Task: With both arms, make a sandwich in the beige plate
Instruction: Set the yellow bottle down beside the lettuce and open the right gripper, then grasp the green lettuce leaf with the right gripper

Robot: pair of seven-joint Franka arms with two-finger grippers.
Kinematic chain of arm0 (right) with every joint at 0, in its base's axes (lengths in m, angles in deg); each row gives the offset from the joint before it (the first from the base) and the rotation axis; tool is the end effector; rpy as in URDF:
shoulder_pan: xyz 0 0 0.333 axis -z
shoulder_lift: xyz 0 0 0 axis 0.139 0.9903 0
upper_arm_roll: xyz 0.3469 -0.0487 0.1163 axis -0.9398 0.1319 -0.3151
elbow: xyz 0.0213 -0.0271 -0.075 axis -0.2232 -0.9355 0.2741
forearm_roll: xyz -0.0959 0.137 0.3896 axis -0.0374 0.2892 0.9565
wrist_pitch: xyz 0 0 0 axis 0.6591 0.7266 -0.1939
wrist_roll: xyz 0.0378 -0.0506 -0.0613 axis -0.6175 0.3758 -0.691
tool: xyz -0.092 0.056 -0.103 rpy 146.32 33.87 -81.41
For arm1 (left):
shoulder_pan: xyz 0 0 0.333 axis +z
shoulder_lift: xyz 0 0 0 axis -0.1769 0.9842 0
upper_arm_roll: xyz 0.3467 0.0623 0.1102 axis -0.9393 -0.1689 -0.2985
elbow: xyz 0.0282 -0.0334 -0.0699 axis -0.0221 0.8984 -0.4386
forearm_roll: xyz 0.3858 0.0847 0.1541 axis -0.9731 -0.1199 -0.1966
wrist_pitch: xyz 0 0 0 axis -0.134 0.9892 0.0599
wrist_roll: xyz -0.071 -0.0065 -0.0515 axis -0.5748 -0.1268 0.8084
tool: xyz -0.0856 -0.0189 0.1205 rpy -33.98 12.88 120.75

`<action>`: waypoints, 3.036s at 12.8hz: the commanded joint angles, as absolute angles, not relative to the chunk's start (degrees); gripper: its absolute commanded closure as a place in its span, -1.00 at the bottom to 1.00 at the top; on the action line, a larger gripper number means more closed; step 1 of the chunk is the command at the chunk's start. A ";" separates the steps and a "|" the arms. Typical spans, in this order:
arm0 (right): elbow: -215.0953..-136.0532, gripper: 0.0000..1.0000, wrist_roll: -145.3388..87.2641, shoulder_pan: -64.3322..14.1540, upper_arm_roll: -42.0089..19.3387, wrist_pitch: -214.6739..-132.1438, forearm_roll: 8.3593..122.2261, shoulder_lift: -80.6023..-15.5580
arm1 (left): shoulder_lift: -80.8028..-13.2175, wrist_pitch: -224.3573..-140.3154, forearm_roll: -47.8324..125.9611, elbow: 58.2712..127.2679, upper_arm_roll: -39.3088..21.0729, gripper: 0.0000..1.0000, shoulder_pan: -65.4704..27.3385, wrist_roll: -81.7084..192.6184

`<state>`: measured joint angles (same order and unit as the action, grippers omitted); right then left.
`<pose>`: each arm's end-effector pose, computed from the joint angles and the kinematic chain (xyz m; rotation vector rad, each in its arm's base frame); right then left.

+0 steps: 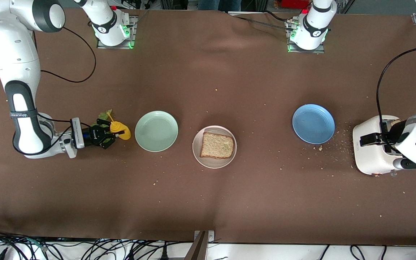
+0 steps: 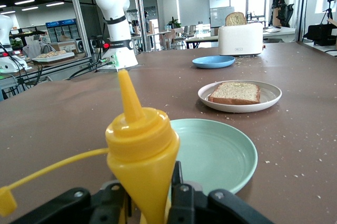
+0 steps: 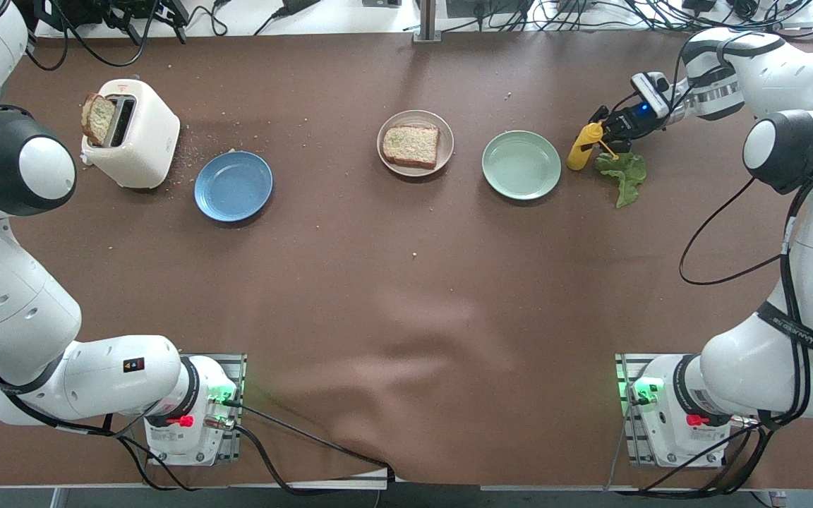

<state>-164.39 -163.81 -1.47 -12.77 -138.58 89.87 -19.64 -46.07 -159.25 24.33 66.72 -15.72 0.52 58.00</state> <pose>0.6685 0.0266 0.1281 -1.1632 -1.4689 -0.7900 0.7326 0.0314 0.4821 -3.1240 -0.0885 0.1557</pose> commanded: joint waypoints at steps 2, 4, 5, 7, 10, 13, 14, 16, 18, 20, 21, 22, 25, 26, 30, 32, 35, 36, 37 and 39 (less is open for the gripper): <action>-163.65 -1.00 -157.01 -1.22 -11.34 -137.85 88.23 -21.87 | -46.88 -159.04 25.77 67.41 -15.67 -1.00 0.71 59.27; -161.55 -1.00 -147.63 -1.49 -10.37 -138.56 82.36 -25.47 | -46.88 -159.04 25.77 67.41 -15.67 -1.00 0.71 59.27; -160.15 -1.00 -144.10 -1.49 -10.37 -139.69 79.28 -26.97 | -46.88 -159.04 25.77 67.41 -15.75 -1.00 0.71 59.27; -159.61 -1.00 -136.98 -2.01 -10.37 -142.50 73.04 -29.78 | -46.79 -159.04 25.85 67.50 -15.75 -1.00 0.71 59.27; -159.61 -1.00 -126.53 -3.06 -10.37 -146.28 65.74 -33.13 | -46.79 -159.04 25.85 67.50 -15.75 -1.00 0.71 59.36; -160.13 -1.00 -113.43 -4.65 -10.46 -153.39 54.67 -34.89 | -46.79 -159.04 25.77 67.50 -15.67 -1.00 0.62 59.27; -160.75 -1.00 -109.91 -5.78 -10.37 -155.68 51.68 -34.89 | -46.79 -159.04 25.85 67.50 -15.75 -1.00 0.62 59.27; -163.28 -1.00 -103.84 -7.02 -10.46 -159.37 47.80 -34.89 | -46.79 -159.04 25.85 67.50 -15.75 -1.00 0.53 59.27; -168.11 -0.99 -99.70 -8.33 -10.37 -163.84 45.42 -34.98 | -46.79 -159.04 25.77 67.50 -15.67 -1.00 0.53 59.18; -175.13 -0.99 -96.71 -8.95 -10.37 -171.83 45.15 -36.21 | -46.79 -159.04 25.85 67.50 -15.75 -1.00 0.44 59.09; -178.56 -0.99 -95.56 -9.39 -10.37 -175.87 45.15 -36.56 | -46.79 -159.04 25.85 67.50 -15.67 -1.00 0.44 59.09; -181.29 -0.98 -93.81 -9.48 -10.37 -178.52 45.15 -36.74 | -46.79 -159.04 25.85 67.50 -15.75 -1.00 0.44 59.09; -182.81 -0.71 -89.58 -11.77 -9.93 -179.69 44.10 -37.09 | -46.79 -159.04 25.85 67.50 -15.67 -1.00 0.44 59.09; -182.81 -0.19 -89.31 -11.94 -9.75 -180.13 42.87 -37.00 | -46.79 -159.04 25.85 67.50 -15.75 -1.00 0.44 59.09; -182.55 1.00 -89.13 -11.95 -9.58 -180.92 41.28 -36.30 | -46.79 -159.04 25.77 67.59 -15.75 -1.00 0.36 59.09; -182.20 1.00 -89.04 -11.86 -9.40 -180.75 41.28 -36.30 | -46.79 -159.04 25.77 67.59 -15.75 -1.00 0.36 59.09; -181.32 1.00 -88.96 -11.95 -9.05 -180.31 41.19 -36.56 | -46.79 -159.04 25.77 67.59 -15.75 -1.00 0.36 59.09; -180.97 1.00 -88.87 -11.95 -9.05 -180.22 40.32 -36.82 | -46.79 -159.04 25.77 67.59 -15.75 -1.00 0.36 59.09; -180.27 1.00 -88.78 -11.95 -8.96 -179.96 39.09 -37.09 | -46.79 -159.04 25.85 67.59 -15.75 -1.00 0.36 59.09; -177.12 1.00 -88.78 -11.95 -8.96 -176.72 36.98 -37.00 | -46.79 -159.04 25.85 67.59 -15.75 -1.00 0.36 59.09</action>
<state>-178.91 -89.68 -11.44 -9.44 -179.52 39.42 -35.67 -46.01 -159.25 24.35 66.84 -15.47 0.40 58.00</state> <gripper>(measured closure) 0.912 0.000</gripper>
